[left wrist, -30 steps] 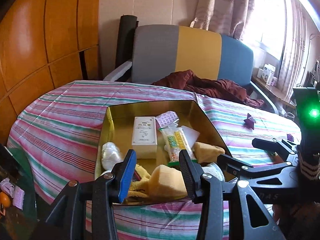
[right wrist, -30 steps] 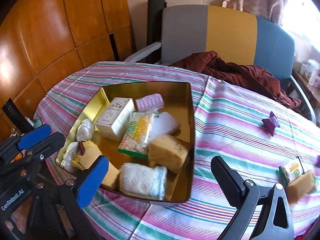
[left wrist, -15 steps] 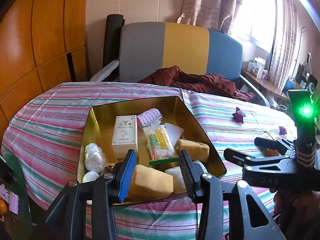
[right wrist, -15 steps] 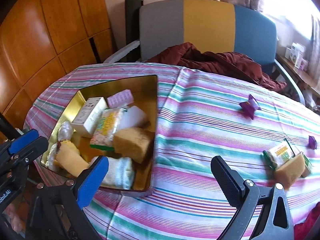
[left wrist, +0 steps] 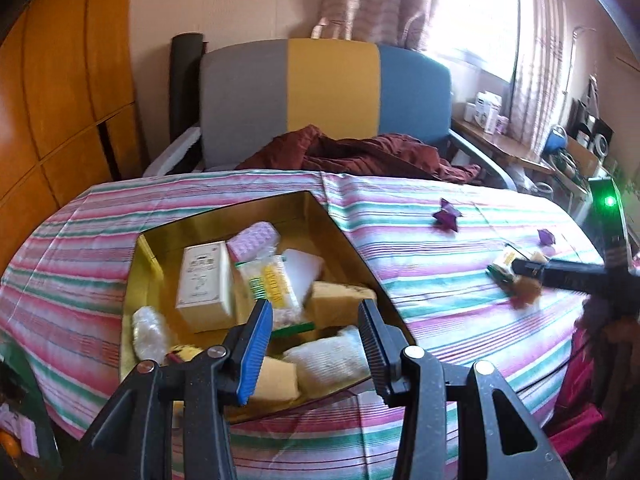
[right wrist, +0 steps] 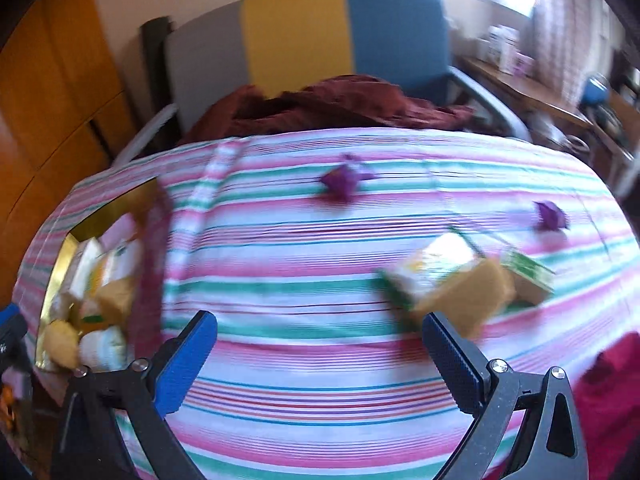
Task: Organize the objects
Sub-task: 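Withdraw both grippers from the tray toward the remaining items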
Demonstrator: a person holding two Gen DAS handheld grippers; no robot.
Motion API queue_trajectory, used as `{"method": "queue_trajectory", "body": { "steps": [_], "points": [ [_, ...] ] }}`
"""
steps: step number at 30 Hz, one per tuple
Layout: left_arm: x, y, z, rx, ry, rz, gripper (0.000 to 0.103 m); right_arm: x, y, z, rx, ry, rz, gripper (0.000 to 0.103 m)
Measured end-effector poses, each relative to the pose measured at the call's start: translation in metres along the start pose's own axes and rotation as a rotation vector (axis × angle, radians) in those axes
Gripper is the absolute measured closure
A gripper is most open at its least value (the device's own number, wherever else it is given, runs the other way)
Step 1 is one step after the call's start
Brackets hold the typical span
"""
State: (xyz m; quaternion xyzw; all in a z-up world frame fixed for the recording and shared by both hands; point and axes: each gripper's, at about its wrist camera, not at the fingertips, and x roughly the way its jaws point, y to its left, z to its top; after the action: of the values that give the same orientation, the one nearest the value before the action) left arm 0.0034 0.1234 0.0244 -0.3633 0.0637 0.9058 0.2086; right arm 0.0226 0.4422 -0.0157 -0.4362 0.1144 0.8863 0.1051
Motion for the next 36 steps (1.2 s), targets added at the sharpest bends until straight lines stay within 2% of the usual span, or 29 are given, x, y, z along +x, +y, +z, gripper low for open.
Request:
{"method": "queue_trajectory", "body": {
  "steps": [9,15,21,24,31,36],
  "points": [
    [0.012,-0.037,0.014,0.076,0.016,-0.060,0.058,-0.007,-0.106,0.026,0.188,-0.020,-0.140,0.000],
    [0.028,-0.064,0.037,0.124,0.033,-0.094,0.058,0.003,-0.151,0.016,0.336,-0.031,-0.120,0.000],
    [0.071,-0.103,0.070,0.141,0.110,-0.162,0.058,0.012,-0.159,0.010,0.386,-0.021,-0.090,0.000],
    [0.092,-0.126,0.084,0.167,0.119,-0.188,0.058,0.007,-0.161,0.010,0.411,-0.037,-0.073,0.000],
    [0.159,-0.176,0.111,0.235,0.197,-0.242,0.058,0.016,-0.170,0.007,0.450,0.011,-0.027,0.000],
    [0.196,-0.198,0.124,0.289,0.202,-0.233,0.058,0.022,-0.167,0.007,0.445,0.043,0.024,0.000]
  ]
}}
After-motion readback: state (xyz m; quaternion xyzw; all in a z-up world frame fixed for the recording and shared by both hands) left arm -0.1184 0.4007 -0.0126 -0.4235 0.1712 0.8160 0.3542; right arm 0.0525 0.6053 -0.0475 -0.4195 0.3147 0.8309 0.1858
